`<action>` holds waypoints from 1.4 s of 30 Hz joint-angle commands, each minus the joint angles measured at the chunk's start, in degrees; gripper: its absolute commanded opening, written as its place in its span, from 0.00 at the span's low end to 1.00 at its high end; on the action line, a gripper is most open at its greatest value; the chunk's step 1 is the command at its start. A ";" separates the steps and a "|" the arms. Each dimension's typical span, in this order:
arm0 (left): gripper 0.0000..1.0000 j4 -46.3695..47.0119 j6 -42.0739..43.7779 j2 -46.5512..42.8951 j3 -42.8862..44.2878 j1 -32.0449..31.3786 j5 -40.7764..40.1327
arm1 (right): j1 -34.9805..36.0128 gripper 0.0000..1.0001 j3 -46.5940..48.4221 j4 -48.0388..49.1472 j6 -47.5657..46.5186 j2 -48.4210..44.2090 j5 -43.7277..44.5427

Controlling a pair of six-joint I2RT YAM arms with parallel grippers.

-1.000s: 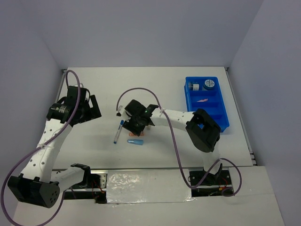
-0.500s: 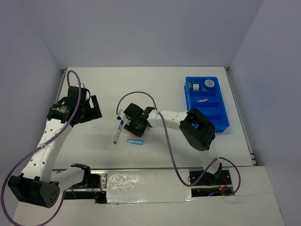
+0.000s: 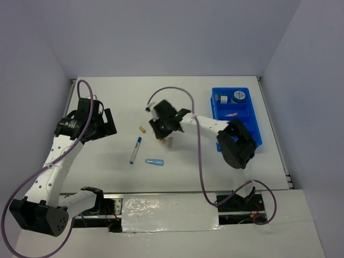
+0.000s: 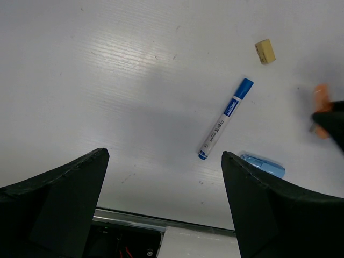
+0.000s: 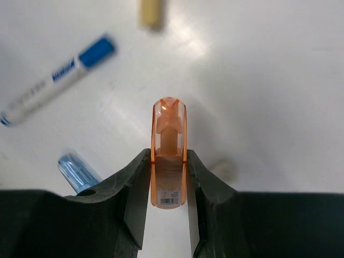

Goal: Sort the stationery into containers
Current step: Pick up the stationery from the center of the board, then place the stationery in the storage box.

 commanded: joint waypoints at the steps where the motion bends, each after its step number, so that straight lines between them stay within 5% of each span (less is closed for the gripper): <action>1: 0.99 1.48 0.95 -0.06 0.74 0.31 0.10 | -9.24 0.11 -1.12 11.98 15.37 -14.12 -7.40; 4: 0.99 1.39 0.86 0.03 1.09 0.40 0.36 | -21.72 0.09 -3.85 16.67 22.97 -23.36 -8.23; 5: 0.99 1.31 0.86 0.03 1.09 0.31 0.45 | -23.83 0.10 -3.59 15.27 25.25 -25.20 -2.57; 9: 0.99 1.74 0.60 -0.67 0.30 0.31 1.15 | -38.39 0.11 -1.39 0.09 36.85 -24.17 14.14; 15: 0.99 2.45 0.33 -0.84 -0.06 0.31 4.92 | -50.55 0.14 -5.88 2.33 48.82 -23.47 16.92; 29: 0.99 0.87 4.29 -1.37 -0.05 0.31 9.15 | -55.85 0.30 -7.10 4.18 53.13 -15.11 11.81; 32: 0.99 0.25 4.12 -0.85 0.38 0.31 9.24 | -55.85 0.39 -9.03 5.15 53.31 -15.11 11.03; 37: 0.99 -0.01 4.03 0.12 1.96 0.31 8.71 | -55.85 0.76 -7.64 7.17 49.88 -14.32 6.54; 42: 0.99 0.16 2.45 1.70 2.76 0.31 5.73 | -52.00 0.77 -7.71 14.16 41.74 -21.58 0.84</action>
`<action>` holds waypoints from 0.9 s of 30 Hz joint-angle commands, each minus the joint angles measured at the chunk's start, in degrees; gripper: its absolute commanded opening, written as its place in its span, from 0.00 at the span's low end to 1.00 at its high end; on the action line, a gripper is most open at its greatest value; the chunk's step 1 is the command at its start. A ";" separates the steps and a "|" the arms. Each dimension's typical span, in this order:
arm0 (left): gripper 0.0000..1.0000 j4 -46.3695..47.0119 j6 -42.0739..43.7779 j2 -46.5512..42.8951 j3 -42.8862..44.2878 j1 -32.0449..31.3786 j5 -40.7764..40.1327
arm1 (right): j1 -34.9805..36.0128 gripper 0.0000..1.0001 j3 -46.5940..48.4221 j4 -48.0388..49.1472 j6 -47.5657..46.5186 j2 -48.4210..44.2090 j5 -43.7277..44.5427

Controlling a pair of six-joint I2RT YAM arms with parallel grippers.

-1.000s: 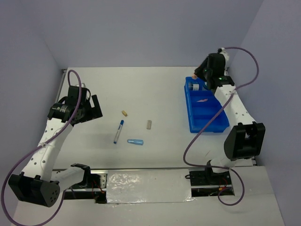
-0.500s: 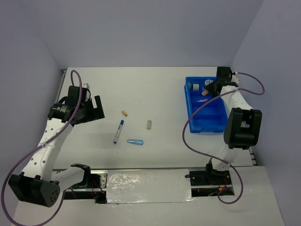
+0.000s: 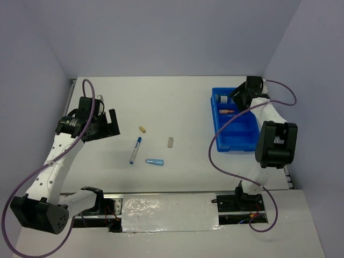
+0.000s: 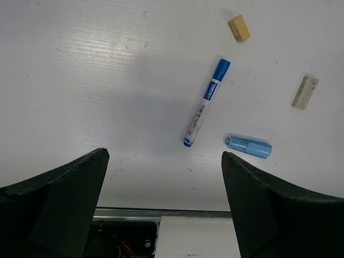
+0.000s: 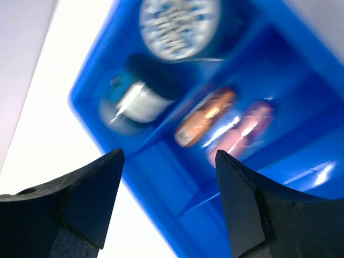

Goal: Sort the stationery into containers
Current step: Place the stationery in the storage box, then pick up the stationery from the center of the board.

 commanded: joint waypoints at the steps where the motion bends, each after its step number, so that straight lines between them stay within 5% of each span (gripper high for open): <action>1: 0.99 0.29 -0.79 1.07 2.47 0.27 -2.52 | 4.67 0.77 0.85 9.10 -8.58 -7.77 -4.38; 4: 0.99 -0.23 -3.51 2.39 3.52 0.27 -6.54 | 14.29 0.76 -0.64 15.07 -23.41 -13.05 -13.99; 6: 0.99 -1.80 -6.83 3.09 4.40 0.27 -10.94 | 21.60 0.76 0.13 13.02 -39.16 -13.41 -28.90; 10: 0.99 -4.09 -10.28 3.62 8.61 2.11 -18.41 | 47.85 0.75 4.45 -5.98 -58.59 -6.49 -16.29; 15: 0.99 -4.99 -12.75 1.26 10.30 6.32 -21.77 | 58.98 0.74 0.85 -5.39 -58.17 -1.55 -13.87; 19: 0.99 -2.87 -10.03 0.37 7.49 8.35 -17.03 | 67.24 0.74 1.90 -7.93 -59.66 3.19 -7.55; 27: 0.99 0.56 -7.74 -1.83 0.28 8.53 -9.12 | 69.45 0.73 0.23 -5.83 -58.87 8.29 -2.36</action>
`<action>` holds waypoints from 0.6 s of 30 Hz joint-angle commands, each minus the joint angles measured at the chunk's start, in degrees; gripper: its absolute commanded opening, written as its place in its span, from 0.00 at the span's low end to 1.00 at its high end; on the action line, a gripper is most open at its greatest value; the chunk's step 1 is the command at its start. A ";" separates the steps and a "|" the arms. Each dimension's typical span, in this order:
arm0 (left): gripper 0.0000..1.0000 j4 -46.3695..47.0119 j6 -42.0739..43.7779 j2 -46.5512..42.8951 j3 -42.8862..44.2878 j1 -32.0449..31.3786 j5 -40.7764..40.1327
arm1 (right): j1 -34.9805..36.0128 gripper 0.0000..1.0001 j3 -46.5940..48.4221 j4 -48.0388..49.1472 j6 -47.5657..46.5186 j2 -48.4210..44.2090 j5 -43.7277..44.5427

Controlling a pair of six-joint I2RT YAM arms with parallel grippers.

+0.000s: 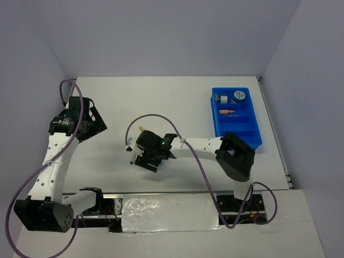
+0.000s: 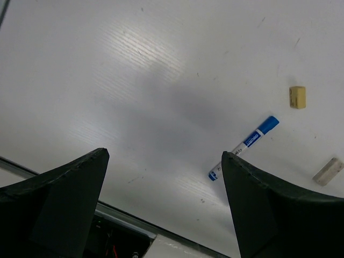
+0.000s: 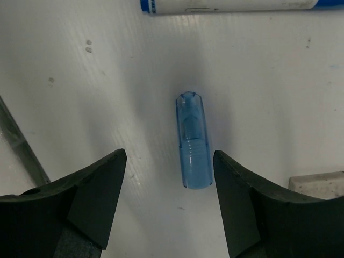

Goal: Sort the stationery into containers
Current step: Pick up the stationery from the center of the board.

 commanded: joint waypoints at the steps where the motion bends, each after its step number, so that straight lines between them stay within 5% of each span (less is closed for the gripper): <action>1: 0.99 2.74 1.68 -2.11 -1.38 0.29 3.93 | -0.49 0.73 -0.60 1.40 -0.49 1.48 3.83; 10: 0.99 3.27 3.36 -1.50 -2.00 0.29 6.66 | -2.07 0.71 -2.10 3.52 0.56 5.87 4.55; 15: 0.99 3.89 3.27 -1.67 -2.44 0.29 7.36 | -3.30 0.22 -2.27 2.20 1.79 7.02 -1.61; 18: 0.99 3.80 3.88 -1.67 -2.09 0.38 7.28 | -3.30 0.09 -3.50 3.42 4.33 4.13 -3.53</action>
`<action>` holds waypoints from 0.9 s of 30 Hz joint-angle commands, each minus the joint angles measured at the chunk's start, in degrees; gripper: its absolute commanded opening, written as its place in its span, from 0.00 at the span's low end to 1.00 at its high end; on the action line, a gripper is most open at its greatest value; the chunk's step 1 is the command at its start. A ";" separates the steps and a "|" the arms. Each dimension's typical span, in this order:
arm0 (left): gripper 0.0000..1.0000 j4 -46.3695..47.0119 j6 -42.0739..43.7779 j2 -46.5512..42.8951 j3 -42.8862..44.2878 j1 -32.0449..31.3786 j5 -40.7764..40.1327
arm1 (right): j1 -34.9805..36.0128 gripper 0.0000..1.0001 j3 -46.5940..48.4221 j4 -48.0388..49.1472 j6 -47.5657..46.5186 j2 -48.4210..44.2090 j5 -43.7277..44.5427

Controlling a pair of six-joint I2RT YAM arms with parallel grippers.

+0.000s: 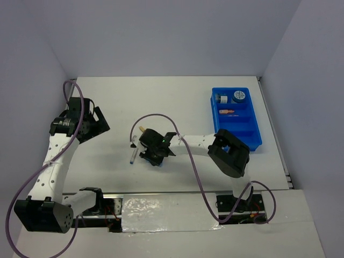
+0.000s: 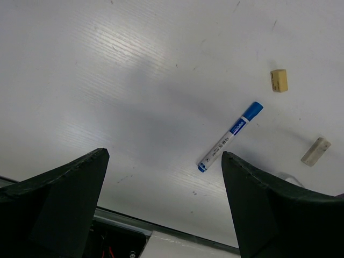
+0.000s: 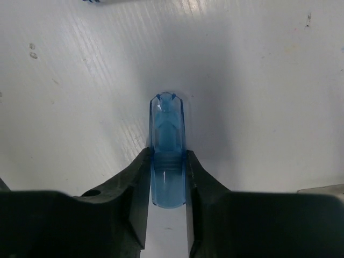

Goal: Sort the stationery into containers
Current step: Pick up the stationery from the center of the board, then place the stationery in the storage box.

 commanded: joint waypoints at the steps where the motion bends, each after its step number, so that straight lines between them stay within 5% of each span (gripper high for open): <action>1: 0.99 1.46 2.09 -1.24 0.47 0.38 0.29 | -1.24 0.06 -2.34 0.82 3.57 -3.63 -4.61; 5: 0.99 1.55 3.50 -1.06 1.61 0.38 -0.43 | -10.71 0.05 -3.05 6.45 14.20 -16.09 -10.95; 9: 0.99 1.81 5.17 -0.62 2.23 0.38 0.89 | -27.93 0.06 -4.98 7.96 31.30 -25.79 -2.54; 12: 0.99 2.16 5.87 -0.80 1.62 0.38 3.00 | -41.29 0.00 -4.72 1.02 42.59 -26.86 9.06; 17: 0.99 3.13 7.89 0.25 1.08 0.29 7.47 | -57.91 0.00 -4.28 -1.18 54.80 -23.62 12.51; 22: 0.99 1.99 10.00 3.76 4.68 -0.50 8.45 | -62.68 0.00 7.64 -9.17 62.71 -12.31 15.32; 27: 0.99 1.19 9.92 6.32 7.94 -2.08 9.07 | -64.00 0.03 9.53 -11.40 68.36 -9.72 17.79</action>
